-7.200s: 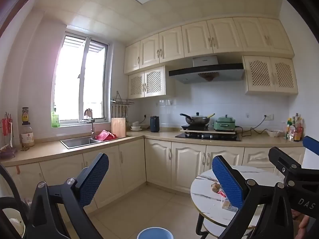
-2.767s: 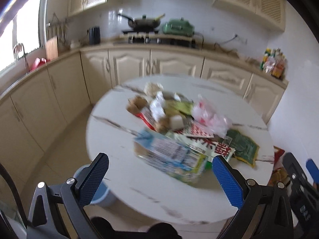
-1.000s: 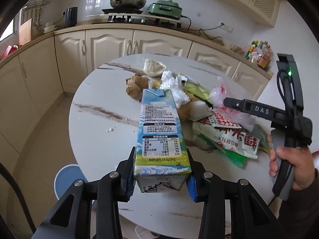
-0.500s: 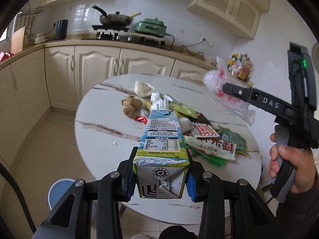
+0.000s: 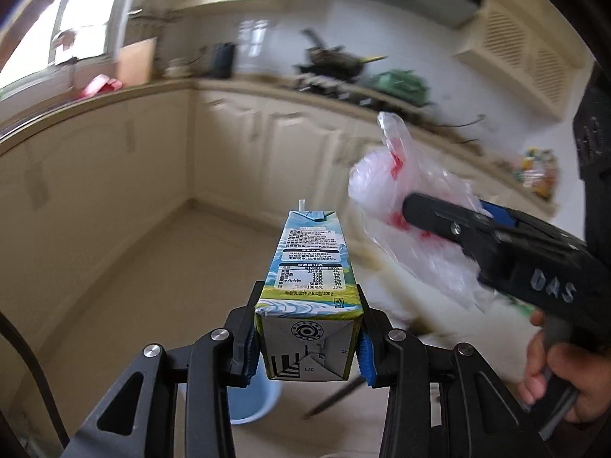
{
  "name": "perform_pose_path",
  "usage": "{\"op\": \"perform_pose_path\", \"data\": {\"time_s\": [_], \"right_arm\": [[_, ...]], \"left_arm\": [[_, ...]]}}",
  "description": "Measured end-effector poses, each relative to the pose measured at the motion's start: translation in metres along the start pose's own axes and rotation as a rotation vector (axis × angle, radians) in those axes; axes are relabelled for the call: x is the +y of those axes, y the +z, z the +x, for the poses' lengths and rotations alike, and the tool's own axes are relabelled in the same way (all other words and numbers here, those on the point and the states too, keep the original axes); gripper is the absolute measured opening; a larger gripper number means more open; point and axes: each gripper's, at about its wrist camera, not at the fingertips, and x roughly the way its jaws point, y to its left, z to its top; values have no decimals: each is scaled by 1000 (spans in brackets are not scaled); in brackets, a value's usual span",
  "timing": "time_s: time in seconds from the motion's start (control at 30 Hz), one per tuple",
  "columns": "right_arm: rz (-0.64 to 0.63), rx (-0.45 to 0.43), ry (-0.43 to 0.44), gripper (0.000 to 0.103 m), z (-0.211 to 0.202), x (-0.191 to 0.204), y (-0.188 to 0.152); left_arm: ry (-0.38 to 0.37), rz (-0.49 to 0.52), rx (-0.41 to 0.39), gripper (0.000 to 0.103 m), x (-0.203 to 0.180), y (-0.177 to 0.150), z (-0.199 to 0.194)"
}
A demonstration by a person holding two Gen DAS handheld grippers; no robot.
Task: Collect trash
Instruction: 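Carry carton and plastic bag over the blue bin and open both tools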
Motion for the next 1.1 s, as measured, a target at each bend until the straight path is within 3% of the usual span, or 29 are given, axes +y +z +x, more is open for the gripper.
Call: {"op": "perform_pose_path", "data": {"time_s": [0.17,0.33,0.43,0.57,0.73,0.93,1.1], "right_arm": [[-58,125,10,68,94,40,-27],[-74,315,-9,69,198,58,-73],[-44,446,-14,69,258,48,-111],[39,599,11,69,322,26,-158],[120,722,49,69,378,6,-201],[229,799,134,74,404,-2,-232],[240,798,150,82,407,-2,-230]], "left_arm": [[91,-66,181,37,71,-33,67],[90,-141,380,37,119,-71,155],[58,-194,487,37,139,-97,214],[81,-219,598,38,153,-116,274],[133,-317,767,52,182,-132,328],[192,-373,749,52,202,-122,330],[247,-392,691,53,204,-108,303]]}}
